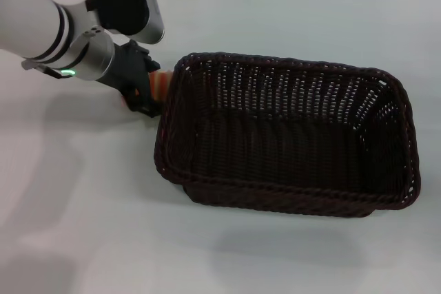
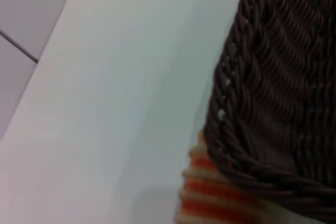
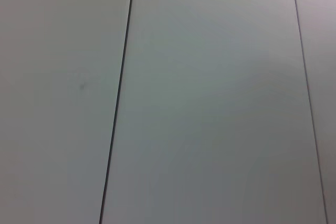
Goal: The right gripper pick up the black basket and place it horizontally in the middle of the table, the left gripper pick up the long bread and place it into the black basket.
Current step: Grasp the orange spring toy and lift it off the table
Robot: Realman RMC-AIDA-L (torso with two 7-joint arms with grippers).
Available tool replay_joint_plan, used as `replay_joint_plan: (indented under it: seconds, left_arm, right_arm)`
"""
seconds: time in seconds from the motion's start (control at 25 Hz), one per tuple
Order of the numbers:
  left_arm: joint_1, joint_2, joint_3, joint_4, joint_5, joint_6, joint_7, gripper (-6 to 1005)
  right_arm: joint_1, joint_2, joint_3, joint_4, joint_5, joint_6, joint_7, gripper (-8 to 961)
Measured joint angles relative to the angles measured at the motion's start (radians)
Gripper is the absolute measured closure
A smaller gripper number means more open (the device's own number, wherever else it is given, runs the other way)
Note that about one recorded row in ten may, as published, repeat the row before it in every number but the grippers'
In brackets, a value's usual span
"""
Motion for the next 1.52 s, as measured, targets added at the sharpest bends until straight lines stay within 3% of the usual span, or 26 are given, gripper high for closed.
replay_joint_plan:
  seconds: [0.12, 1.04, 1.52]
  left_arm:
    - [-0.022, -0.008, -0.020, 0.037, 0.014, 0.029, 0.020, 258]
    - [-0.116, -0.008, -0.067, 0.240, 0.030, 0.094, 0.088, 284]
    - [-0.118, -0.009, -0.072, 0.246, 0.053, 0.119, 0.087, 349]
  right_arm:
    - [0.004, -0.001, 0.001, -0.005, -0.001, 0.000, -0.013, 625]
    - [-0.017, 0.002, 0.018, -0.087, 0.003, 0.016, -0.091, 625]
    - [-0.026, 0.002, 0.018, -0.101, 0.002, 0.021, -0.090, 626]
